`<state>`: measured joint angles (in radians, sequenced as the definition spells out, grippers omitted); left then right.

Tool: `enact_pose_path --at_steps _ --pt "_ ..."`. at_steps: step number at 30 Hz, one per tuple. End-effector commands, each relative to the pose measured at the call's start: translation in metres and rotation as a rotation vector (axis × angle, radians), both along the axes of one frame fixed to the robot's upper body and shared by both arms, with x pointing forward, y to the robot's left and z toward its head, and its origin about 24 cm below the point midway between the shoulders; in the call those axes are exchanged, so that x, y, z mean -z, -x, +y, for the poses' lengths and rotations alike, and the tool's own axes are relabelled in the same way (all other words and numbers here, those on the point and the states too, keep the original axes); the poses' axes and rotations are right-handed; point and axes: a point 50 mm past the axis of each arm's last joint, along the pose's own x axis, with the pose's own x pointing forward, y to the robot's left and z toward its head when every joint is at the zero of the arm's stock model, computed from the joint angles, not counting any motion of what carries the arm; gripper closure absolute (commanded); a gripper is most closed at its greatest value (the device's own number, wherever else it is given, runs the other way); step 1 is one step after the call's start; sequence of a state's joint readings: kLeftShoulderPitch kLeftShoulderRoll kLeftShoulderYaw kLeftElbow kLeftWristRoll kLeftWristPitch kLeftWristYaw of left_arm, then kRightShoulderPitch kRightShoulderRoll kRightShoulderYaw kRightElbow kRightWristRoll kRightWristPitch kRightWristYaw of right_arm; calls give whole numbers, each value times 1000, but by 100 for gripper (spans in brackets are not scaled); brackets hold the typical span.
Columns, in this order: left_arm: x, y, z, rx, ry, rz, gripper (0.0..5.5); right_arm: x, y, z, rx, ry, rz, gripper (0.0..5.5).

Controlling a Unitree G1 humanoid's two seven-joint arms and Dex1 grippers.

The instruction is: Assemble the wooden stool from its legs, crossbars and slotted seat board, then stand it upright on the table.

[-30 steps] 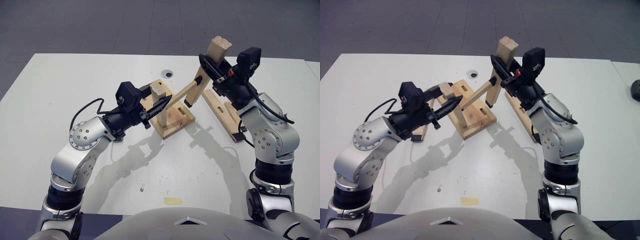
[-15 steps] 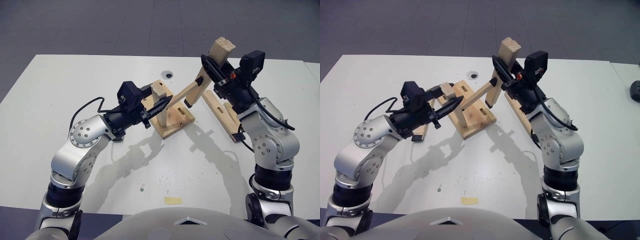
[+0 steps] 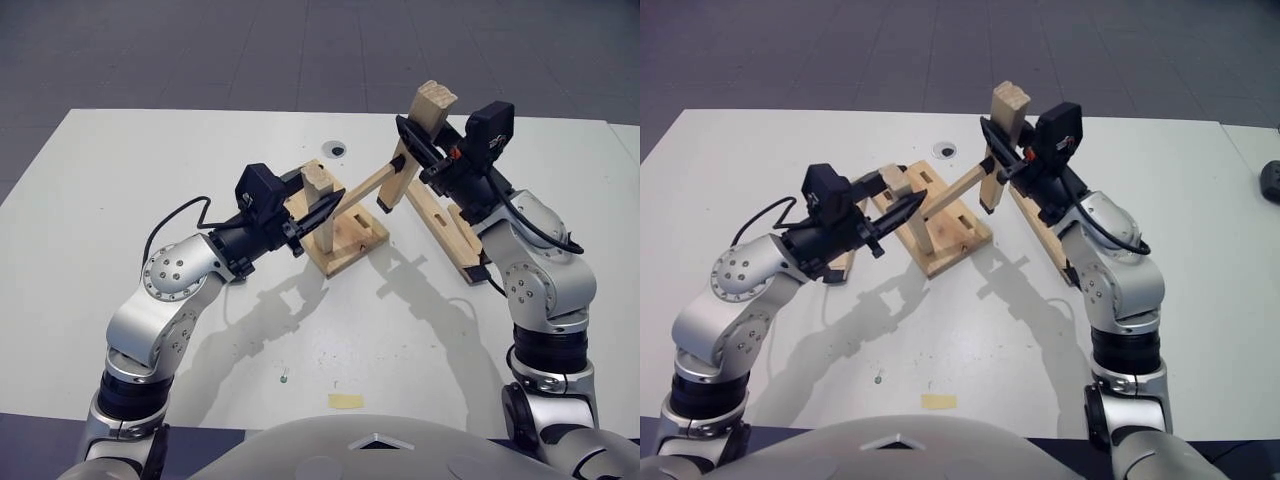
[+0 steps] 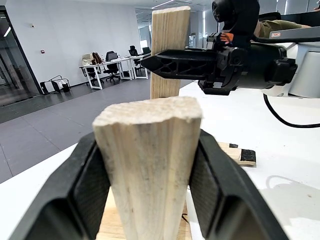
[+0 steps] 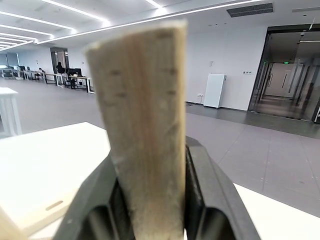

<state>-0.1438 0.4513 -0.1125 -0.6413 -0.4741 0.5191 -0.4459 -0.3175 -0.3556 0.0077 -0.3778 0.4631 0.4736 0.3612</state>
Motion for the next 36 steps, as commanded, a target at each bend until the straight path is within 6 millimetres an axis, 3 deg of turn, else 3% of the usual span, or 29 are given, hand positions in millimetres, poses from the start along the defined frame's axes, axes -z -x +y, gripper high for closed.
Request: enact_pose_path --at_steps 1,27,36 --pt "19 -6 2 -34 -56 125 345 34 16 37 -258 11 159 442" --pt "13 -5 -2 -48 5 126 345 34 14 36 -224 -11 157 442" --pt "12 -8 -3 -31 -3 126 345 22 12 29 -180 -74 152 442"
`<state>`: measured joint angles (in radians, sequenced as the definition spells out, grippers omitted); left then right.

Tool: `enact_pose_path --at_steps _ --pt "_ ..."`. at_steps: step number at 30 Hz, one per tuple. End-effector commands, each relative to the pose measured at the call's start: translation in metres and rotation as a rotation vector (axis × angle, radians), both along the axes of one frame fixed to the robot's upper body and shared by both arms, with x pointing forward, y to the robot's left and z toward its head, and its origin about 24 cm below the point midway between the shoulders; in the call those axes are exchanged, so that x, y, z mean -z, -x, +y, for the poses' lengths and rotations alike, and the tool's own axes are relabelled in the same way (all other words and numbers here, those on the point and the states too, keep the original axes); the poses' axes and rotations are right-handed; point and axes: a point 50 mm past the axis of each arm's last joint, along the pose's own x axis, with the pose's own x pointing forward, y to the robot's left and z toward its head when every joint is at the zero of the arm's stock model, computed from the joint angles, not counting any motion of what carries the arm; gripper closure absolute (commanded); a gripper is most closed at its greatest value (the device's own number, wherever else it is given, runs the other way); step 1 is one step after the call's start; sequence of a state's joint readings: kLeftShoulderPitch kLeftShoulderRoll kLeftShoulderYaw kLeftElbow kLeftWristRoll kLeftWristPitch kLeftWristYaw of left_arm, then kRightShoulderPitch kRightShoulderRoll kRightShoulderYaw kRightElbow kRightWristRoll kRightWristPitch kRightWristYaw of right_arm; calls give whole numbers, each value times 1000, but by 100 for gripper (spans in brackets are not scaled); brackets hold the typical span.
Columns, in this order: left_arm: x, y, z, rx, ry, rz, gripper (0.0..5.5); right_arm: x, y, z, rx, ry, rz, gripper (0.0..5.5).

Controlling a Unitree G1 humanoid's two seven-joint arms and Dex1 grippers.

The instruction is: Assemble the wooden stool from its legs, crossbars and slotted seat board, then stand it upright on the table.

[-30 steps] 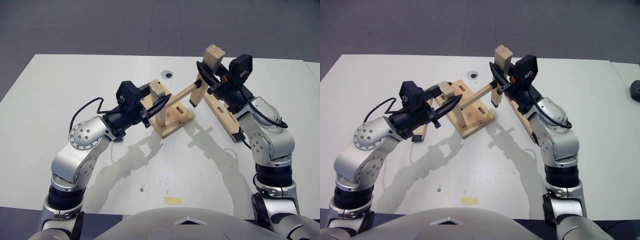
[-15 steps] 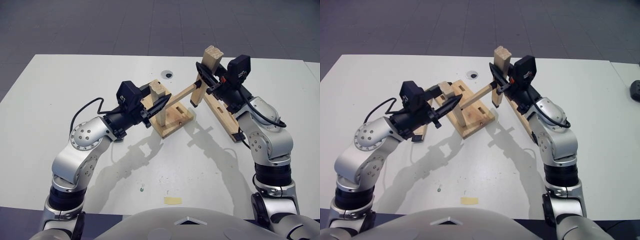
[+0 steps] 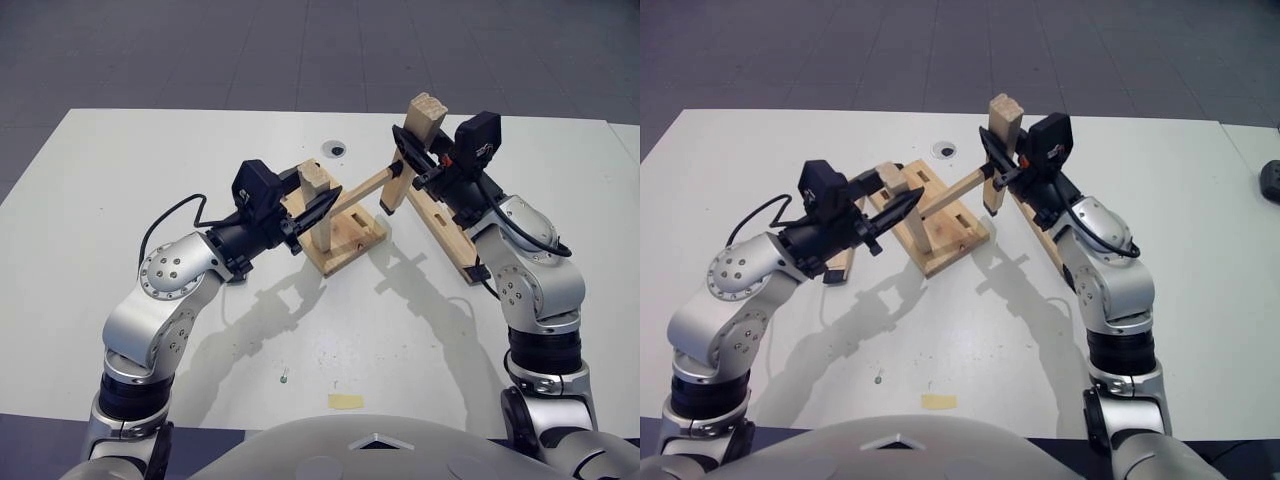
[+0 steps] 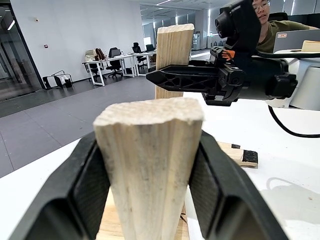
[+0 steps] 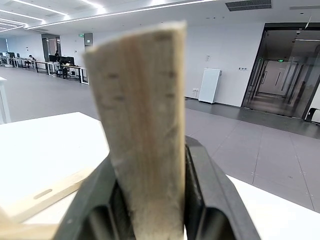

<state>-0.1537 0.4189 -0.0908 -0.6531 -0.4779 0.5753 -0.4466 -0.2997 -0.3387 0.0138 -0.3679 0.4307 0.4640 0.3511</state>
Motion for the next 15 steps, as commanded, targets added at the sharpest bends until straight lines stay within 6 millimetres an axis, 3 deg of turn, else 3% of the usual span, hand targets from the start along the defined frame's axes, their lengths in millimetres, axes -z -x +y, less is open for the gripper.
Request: enact_pose_path --at_steps 1,8,15 --pt "14 -7 -3 -22 -16 101 345 13 12 29 -213 -96 146 442" --pt "17 -5 -6 -43 -5 105 345 2 9 32 -263 -185 207 442" --pt "20 -4 -8 -42 -7 109 345 17 7 35 -300 -269 316 442"
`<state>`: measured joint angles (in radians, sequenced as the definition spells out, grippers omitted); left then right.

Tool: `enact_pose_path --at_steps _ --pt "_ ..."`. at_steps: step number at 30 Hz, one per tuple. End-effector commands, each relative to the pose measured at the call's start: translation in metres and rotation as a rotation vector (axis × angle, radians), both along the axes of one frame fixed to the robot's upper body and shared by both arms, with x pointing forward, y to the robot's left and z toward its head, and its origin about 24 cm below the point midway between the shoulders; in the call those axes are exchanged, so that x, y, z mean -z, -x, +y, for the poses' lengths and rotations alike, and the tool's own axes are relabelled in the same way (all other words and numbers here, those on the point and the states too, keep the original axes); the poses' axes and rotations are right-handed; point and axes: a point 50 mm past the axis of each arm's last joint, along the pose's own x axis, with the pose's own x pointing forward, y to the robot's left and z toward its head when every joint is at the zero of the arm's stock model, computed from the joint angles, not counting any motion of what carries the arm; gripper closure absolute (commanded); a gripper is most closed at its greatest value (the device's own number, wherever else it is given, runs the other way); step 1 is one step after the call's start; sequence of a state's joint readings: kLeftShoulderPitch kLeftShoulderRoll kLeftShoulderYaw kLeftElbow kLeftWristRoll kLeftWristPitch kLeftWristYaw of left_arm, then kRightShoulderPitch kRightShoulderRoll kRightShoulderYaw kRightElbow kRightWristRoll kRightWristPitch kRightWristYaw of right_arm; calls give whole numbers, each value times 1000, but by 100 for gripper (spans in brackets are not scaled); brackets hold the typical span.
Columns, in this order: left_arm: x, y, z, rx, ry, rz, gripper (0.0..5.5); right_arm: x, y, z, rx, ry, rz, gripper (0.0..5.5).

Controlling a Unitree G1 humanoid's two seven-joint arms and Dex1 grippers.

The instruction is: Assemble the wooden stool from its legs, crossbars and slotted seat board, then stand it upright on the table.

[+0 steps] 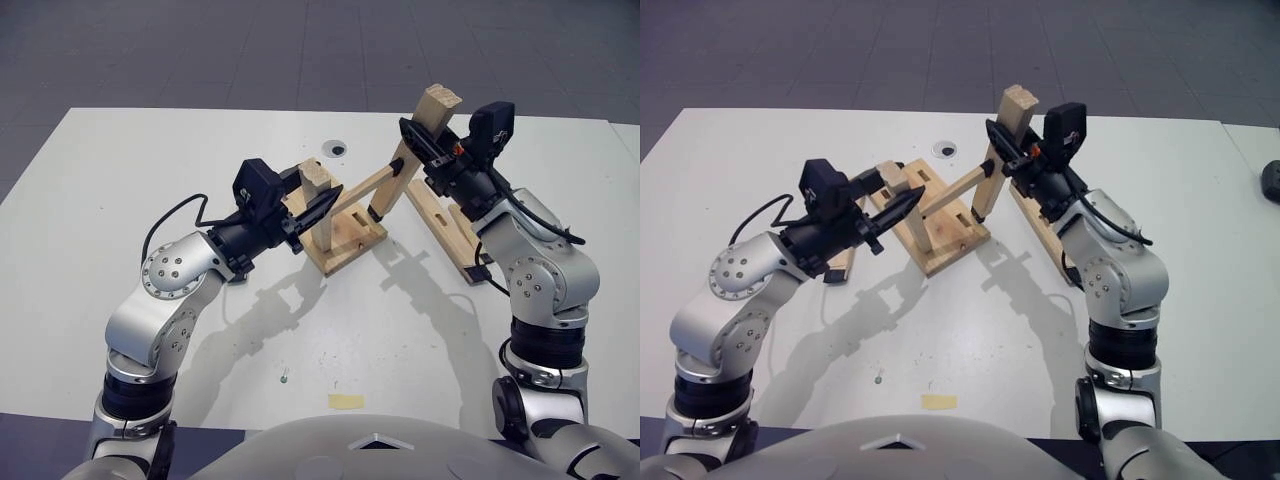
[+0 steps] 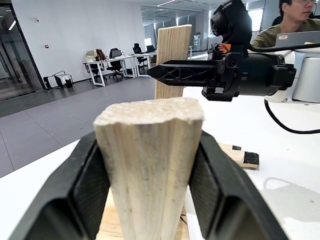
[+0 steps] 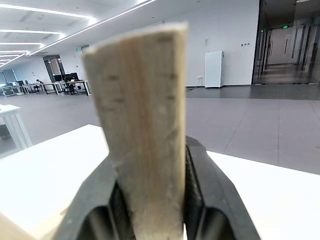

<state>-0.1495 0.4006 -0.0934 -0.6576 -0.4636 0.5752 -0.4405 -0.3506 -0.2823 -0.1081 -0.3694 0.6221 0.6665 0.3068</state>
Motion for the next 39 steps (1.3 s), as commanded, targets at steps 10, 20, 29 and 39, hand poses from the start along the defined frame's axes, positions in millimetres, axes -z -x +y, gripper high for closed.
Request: enact_pose_path --at_steps 10,20,29,39 --pt "20 -6 -6 -12 -38 120 345 49 10 43 -430 -213 222 442" --pt "20 -9 -6 11 -59 116 345 96 3 17 -456 58 492 448" --pt "20 -10 -6 22 -68 113 346 105 -11 13 -384 366 459 447" --pt "19 -13 -7 24 -73 102 346 137 15 16 -357 399 615 443"
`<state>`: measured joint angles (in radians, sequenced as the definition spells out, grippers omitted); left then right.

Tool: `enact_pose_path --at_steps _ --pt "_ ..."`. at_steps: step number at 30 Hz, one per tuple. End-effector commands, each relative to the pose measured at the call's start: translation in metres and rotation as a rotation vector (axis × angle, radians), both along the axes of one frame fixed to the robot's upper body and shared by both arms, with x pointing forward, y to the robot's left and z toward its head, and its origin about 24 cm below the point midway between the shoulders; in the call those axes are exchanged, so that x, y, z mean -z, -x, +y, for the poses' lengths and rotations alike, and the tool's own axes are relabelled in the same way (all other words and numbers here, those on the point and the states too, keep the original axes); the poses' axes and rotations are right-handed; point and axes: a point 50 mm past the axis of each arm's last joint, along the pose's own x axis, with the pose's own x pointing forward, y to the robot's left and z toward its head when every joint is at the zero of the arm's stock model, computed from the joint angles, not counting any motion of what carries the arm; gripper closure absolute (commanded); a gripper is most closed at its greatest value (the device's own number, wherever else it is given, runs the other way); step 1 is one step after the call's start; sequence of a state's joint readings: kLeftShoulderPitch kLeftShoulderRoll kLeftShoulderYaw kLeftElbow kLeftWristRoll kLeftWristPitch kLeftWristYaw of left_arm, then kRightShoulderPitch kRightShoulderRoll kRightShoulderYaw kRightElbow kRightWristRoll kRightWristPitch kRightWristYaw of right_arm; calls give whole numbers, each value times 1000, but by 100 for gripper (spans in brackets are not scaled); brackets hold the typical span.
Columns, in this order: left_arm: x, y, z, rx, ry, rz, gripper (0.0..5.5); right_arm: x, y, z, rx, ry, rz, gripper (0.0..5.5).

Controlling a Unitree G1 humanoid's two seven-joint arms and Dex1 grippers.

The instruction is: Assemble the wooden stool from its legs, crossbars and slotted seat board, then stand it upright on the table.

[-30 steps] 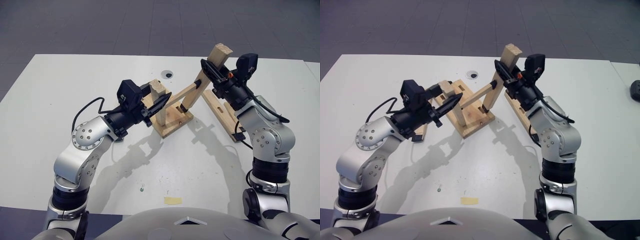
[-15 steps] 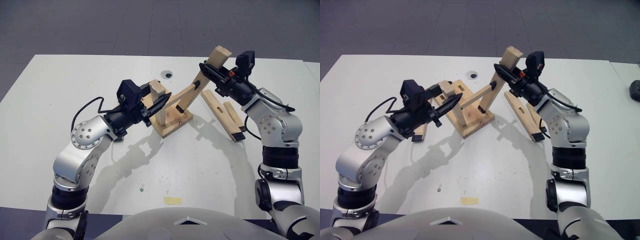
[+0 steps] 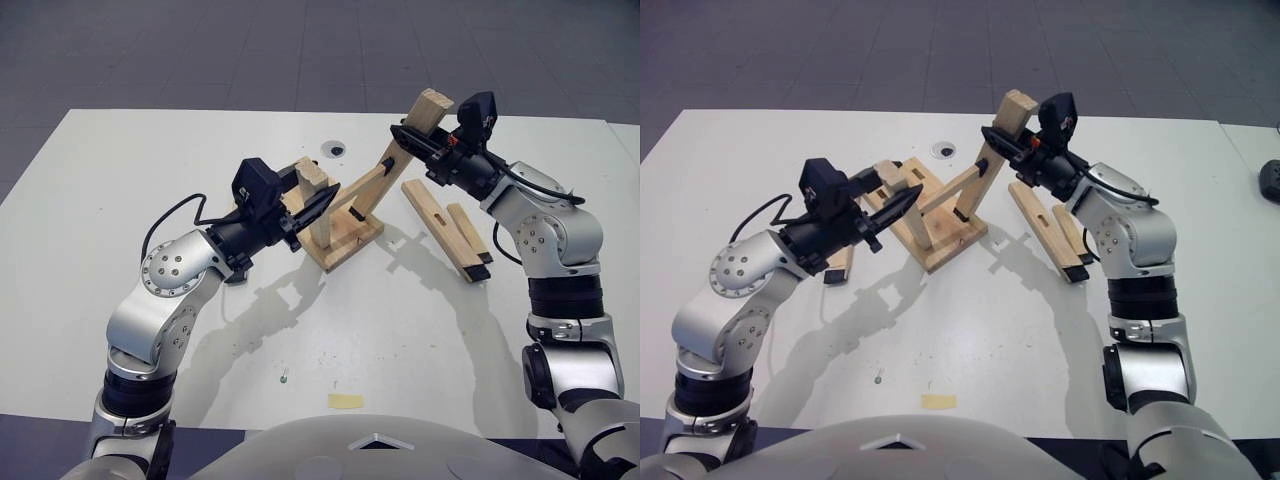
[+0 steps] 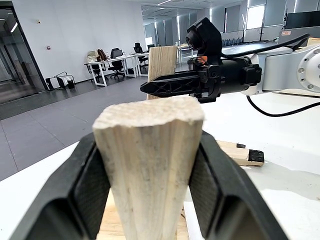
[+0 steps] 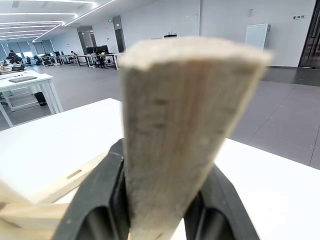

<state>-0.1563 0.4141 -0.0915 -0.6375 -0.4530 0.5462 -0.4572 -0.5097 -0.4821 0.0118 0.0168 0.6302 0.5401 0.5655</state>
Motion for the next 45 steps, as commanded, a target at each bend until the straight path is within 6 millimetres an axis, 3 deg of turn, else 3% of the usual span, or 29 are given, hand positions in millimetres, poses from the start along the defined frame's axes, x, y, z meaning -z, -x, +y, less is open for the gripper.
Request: enact_pose_path --at_steps 1,12,15,16,23,30,34,38,41,45 --pt "18 -11 -10 18 -56 117 346 121 51 34 -136 296 529 443" --pt "9 -16 -8 4 -25 91 346 97 37 38 -82 178 447 442" --pt "7 -17 -6 -10 -19 89 346 80 29 37 -56 81 372 377" --pt "7 -17 -4 -18 -15 89 310 74 26 36 -45 50 345 366" --pt "4 -21 4 -56 -1 95 197 32 15 27 -23 -124 209 251" --pt "4 -22 3 -62 1 93 91 26 16 26 -8 -175 181 148" --pt "4 -21 2 -61 0 94 22 5 15 18 -14 -406 155 82" --pt "5 -27 -2 -66 -6 89 10 -4 31 30 -209 -414 169 13" --pt "4 -29 -8 -51 -6 81 10 10 60 45 -408 -280 236 13" --pt "8 -27 -7 -51 -10 89 10 23 67 46 -376 -214 259 13"
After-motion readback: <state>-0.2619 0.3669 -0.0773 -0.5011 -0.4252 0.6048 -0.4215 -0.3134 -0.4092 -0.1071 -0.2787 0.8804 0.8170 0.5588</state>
